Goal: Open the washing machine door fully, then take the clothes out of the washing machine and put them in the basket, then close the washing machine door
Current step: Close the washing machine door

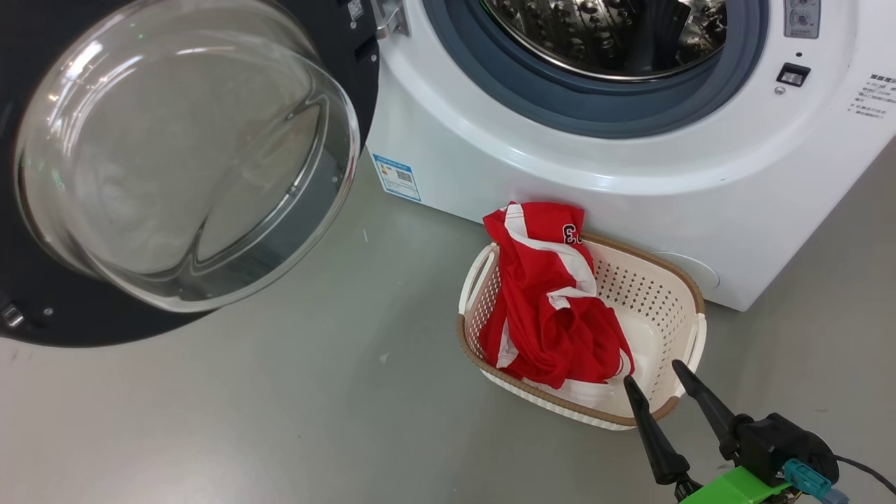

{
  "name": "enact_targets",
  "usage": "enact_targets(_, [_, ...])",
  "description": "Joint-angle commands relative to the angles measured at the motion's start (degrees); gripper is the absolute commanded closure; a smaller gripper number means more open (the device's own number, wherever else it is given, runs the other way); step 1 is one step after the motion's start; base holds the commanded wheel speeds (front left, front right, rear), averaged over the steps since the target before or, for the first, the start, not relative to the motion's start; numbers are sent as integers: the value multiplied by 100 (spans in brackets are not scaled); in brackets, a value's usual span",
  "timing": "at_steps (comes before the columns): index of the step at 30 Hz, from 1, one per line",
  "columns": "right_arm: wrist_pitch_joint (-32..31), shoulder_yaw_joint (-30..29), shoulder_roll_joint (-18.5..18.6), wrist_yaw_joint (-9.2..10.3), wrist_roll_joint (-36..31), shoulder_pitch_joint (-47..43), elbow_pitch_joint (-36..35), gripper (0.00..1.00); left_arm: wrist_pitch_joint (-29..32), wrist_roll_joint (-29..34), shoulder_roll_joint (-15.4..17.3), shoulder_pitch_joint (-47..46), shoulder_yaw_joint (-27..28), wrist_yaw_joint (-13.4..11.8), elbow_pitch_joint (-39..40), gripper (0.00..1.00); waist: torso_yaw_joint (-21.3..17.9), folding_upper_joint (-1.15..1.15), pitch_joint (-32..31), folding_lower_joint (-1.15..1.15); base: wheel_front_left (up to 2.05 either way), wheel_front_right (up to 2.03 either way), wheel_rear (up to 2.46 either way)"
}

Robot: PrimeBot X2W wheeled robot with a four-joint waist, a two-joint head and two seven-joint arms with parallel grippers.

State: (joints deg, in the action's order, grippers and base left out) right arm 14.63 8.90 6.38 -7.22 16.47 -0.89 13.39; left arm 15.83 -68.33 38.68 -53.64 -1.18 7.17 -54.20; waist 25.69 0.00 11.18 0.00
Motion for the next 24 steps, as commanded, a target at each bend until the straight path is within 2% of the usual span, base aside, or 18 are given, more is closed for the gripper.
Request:
enact_targets(1, [37,158,41,-26,-91,132,-134,0,84,-92,541,62,111,32,36,100,-31,0,20,0,0,0,0])
enact_targets(6, [37,170,42,-26,-98,140,-139,0,332,-318,574,170,-29,32,35,100,-60,0,50,0,0,0,0])
enact_targets(19, [37,149,56,-26,-133,236,-149,0,434,-732,659,362,-317,32,227,100,-110,0,162,0,0,0,0])
enact_targets(24, [37,110,16,-26,-131,225,-130,0,721,-1030,721,501,-486,32,552,100,-108,0,102,0,0,0,0])
